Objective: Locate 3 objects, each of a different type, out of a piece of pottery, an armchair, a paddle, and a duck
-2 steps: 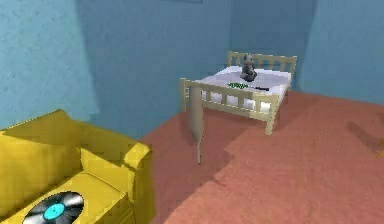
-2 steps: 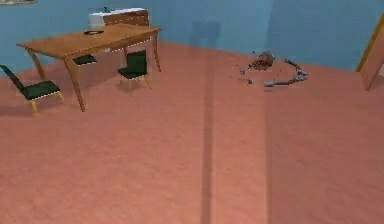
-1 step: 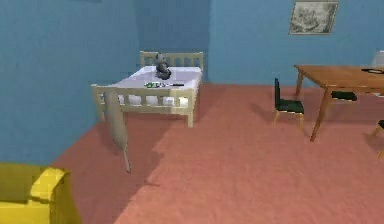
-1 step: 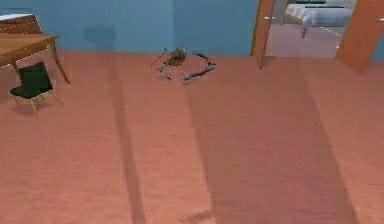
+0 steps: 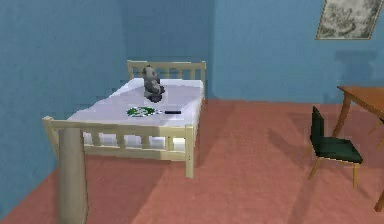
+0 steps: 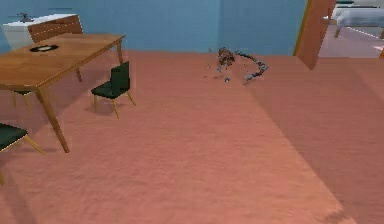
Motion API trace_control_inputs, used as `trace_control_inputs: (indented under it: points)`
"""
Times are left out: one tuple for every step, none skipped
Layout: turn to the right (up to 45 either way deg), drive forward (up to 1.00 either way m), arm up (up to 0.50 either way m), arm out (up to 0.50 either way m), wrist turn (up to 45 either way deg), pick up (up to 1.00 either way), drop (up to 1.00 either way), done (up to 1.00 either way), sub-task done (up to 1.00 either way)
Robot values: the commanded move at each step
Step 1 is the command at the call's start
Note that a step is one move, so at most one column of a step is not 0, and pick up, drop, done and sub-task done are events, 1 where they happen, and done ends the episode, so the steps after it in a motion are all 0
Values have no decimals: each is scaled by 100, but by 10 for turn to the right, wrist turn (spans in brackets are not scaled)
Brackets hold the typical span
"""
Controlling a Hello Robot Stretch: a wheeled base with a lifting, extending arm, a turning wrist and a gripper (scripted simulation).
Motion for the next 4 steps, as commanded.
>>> trace_control_inputs:
  points:
    - [0, 35, 0, 0, 0, 0, 0, 0, 0]
    - [-390, 0, 0, 0, 0, 0, 0, 0, 0]
    - [0, 0, 0, 0, 0, 0, 0, 0, 100]
    - [450, 0, 0, 0, 0, 0, 0, 0, 0]
